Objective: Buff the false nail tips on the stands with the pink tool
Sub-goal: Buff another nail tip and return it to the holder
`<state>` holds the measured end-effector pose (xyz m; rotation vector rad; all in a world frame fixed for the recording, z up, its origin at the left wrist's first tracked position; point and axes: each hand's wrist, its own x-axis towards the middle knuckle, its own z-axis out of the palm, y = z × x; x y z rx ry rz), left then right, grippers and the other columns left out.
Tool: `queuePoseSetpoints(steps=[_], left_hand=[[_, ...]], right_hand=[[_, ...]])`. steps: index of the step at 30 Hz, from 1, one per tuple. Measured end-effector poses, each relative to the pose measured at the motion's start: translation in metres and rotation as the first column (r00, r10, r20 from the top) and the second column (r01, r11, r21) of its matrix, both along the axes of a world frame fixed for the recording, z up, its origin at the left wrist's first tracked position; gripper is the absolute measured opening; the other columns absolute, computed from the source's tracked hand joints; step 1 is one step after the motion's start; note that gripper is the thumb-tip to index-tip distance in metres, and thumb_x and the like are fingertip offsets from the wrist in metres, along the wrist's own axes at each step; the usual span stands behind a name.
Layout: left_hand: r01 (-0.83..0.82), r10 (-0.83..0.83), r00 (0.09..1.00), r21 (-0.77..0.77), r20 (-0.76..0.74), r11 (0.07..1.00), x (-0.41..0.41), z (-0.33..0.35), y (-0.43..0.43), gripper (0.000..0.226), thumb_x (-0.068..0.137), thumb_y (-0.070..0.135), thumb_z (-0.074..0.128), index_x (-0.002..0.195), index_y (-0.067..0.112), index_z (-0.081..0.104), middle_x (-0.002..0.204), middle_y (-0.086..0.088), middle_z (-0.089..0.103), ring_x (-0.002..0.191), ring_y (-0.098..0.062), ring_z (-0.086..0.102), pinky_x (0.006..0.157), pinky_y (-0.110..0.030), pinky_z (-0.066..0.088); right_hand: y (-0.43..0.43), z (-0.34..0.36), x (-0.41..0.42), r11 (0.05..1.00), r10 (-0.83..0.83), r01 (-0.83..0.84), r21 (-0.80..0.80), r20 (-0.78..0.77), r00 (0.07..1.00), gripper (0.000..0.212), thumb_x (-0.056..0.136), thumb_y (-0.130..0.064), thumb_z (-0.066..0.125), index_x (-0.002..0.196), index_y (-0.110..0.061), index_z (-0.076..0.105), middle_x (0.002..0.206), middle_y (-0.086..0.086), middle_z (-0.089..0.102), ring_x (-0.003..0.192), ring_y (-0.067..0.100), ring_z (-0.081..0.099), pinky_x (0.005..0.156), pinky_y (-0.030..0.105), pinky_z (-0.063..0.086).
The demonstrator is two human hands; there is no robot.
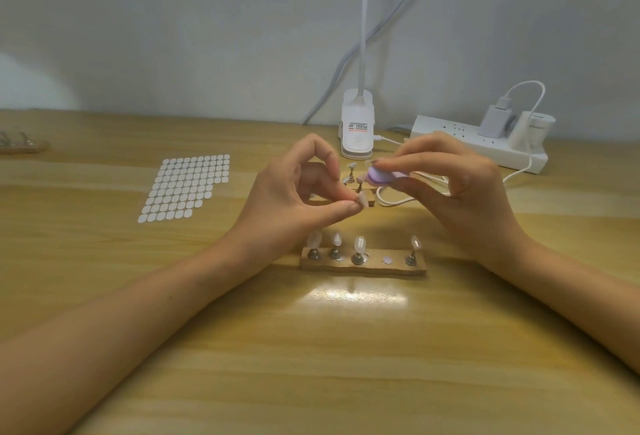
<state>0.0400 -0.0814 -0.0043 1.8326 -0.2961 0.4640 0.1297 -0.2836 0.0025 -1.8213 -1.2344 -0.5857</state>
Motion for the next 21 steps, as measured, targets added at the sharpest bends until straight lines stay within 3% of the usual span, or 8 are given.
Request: queuePoseSetpoints(steps=[4,8,10,13,21], left_hand=[[0.034,-0.034,0.999,0.012,-0.005,0.999,-0.002,0.004,0.0,0.034,0.079,0.008,0.082,0.095,0.019,0.055,0.083,0.002,0.077,0.071,0.0,0.063,0.058,-0.006,0.041],[0.021,-0.021,1.0,-0.023,-0.006,1.0,-0.003,0.003,0.0,0.032,0.081,0.011,0.082,0.098,0.019,0.056,0.086,0.002,0.076,0.078,-0.009,0.069,0.064,-0.013,0.048],[-0.005,0.004,1.0,-0.048,-0.011,0.999,-0.003,0.002,0.0,0.031,0.08,0.015,0.082,0.099,0.02,0.057,0.088,0.002,0.076,0.083,-0.012,0.074,0.067,-0.019,0.054],[-0.025,0.02,0.999,-0.117,-0.044,0.993,-0.002,0.002,0.002,0.035,0.08,0.009,0.081,0.104,0.019,0.057,0.089,0.0,0.077,0.083,-0.019,0.077,0.057,-0.024,0.055],[-0.081,0.078,0.996,-0.077,-0.033,0.994,-0.003,0.003,0.0,0.045,0.078,0.007,0.083,0.112,0.016,0.055,0.084,-0.002,0.076,0.08,-0.013,0.075,0.056,-0.028,0.059]], right_hand=[[0.001,-0.004,-0.007,0.998,0.01,-0.003,0.057,-0.108,0.994,0.026,0.09,-0.018,0.067,0.115,-0.014,0.069,0.105,0.006,0.068,0.095,0.014,0.066,0.086,0.03,0.054],[0.002,-0.006,-0.011,1.0,0.009,-0.008,0.019,-0.097,0.995,0.03,0.089,-0.019,0.066,0.118,-0.01,0.069,0.104,0.01,0.066,0.094,0.012,0.063,0.086,0.021,0.05],[0.002,-0.007,-0.011,1.0,0.006,-0.005,0.015,-0.103,0.995,0.03,0.089,-0.018,0.067,0.118,-0.008,0.07,0.104,0.011,0.066,0.094,0.014,0.063,0.086,0.021,0.049],[0.002,-0.007,-0.01,1.0,0.005,-0.002,0.023,-0.132,0.991,0.027,0.09,-0.017,0.067,0.116,-0.011,0.071,0.105,0.008,0.066,0.096,0.015,0.062,0.085,0.021,0.048],[0.002,-0.004,-0.007,0.997,0.072,-0.071,0.004,-0.067,0.995,0.027,0.09,-0.016,0.066,0.116,-0.015,0.067,0.106,0.003,0.063,0.099,0.014,0.061,0.086,0.027,0.052]])
